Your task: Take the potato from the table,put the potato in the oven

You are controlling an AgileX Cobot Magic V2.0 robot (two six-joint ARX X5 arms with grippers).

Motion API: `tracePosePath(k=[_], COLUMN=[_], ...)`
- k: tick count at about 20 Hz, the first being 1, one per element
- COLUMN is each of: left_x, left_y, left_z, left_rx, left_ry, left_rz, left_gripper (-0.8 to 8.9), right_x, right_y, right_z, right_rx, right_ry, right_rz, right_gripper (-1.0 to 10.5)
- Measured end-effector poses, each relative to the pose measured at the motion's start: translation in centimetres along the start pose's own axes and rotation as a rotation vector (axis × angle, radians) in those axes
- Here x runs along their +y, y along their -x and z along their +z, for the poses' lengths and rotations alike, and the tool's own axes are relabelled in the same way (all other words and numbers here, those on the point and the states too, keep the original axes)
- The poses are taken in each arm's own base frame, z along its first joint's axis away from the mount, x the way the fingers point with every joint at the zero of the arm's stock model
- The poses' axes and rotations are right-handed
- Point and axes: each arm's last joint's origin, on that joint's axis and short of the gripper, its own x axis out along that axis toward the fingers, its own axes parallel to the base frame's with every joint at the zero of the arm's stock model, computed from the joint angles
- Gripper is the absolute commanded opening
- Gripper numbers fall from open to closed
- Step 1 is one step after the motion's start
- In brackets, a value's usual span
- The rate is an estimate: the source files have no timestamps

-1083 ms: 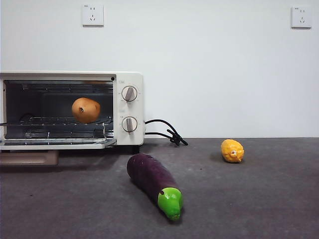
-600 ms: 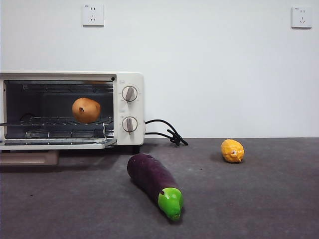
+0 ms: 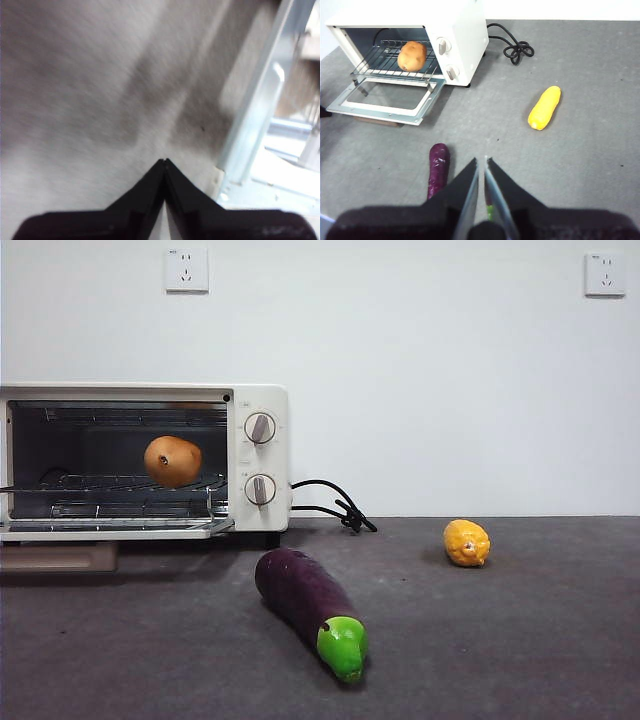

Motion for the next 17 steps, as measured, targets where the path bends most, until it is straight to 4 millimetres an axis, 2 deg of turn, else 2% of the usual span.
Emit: tracePosePath(k=[6, 12, 17], left_x=[-1.5, -1.6, -1.3], left_y=[-1.2, -1.3, -0.9], left_z=[-0.3, -0.3, -0.3], left_rx=[0.041, 0.044, 0.036], left_ry=[-0.045, -0.048, -0.033], left_rz=[0.023, 0.017, -0.053], left_gripper=[-0.10, -0.10, -0.10], right_x=[0.3, 0.3, 0.3], right_y=[-0.3, -0.4, -0.4], right_z=[0.0, 0.0, 0.0], right_rx=[0.007, 0.018, 0.018], right_ry=[0.010, 0.010, 0.010], right_rz=[-0.014, 0.005, 0.005], right_gripper=[0.3, 0.3, 0.3])
